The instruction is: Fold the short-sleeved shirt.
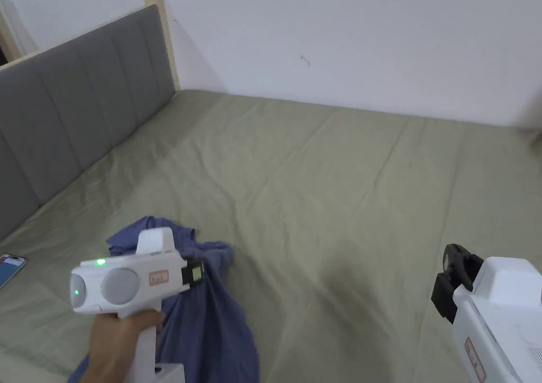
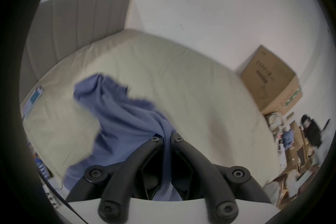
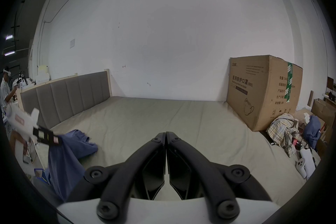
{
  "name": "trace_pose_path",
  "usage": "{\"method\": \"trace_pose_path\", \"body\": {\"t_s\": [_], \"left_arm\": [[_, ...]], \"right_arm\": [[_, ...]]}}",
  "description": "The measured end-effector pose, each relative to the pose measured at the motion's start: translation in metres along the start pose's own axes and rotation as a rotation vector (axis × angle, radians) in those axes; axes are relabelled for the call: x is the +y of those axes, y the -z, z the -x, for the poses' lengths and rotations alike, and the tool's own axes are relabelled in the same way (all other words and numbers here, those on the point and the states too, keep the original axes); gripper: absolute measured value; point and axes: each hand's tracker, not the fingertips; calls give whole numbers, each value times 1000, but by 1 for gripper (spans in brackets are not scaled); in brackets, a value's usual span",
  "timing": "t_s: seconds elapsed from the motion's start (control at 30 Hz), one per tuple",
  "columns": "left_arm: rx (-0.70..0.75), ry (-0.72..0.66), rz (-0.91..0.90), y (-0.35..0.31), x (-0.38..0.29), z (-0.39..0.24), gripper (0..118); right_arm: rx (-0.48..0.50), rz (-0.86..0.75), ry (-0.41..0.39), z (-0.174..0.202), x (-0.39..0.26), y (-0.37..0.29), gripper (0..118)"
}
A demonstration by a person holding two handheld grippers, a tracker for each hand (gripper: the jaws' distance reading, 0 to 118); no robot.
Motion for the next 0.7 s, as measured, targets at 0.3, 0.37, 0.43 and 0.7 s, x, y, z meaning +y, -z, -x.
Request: {"method": "trace_pose_path", "body": {"t_s": [0.3, 0.37, 0.43, 0.7], "left_arm": [[-234, 245, -138, -56, 83, -123, 4], [-270, 307, -149, -59, 91, -154, 4], [-314, 344, -151, -60, 93, -178, 4], [-468, 473, -67, -32, 64, -266, 4]], "right_arm": [[-69, -70, 13, -32, 15, -38, 0], [-93, -85, 13, -41, 18, -47, 0], [-118, -98, 11, -50, 21, -55, 0], [-229, -126, 8, -91, 26, -85, 0]]}}
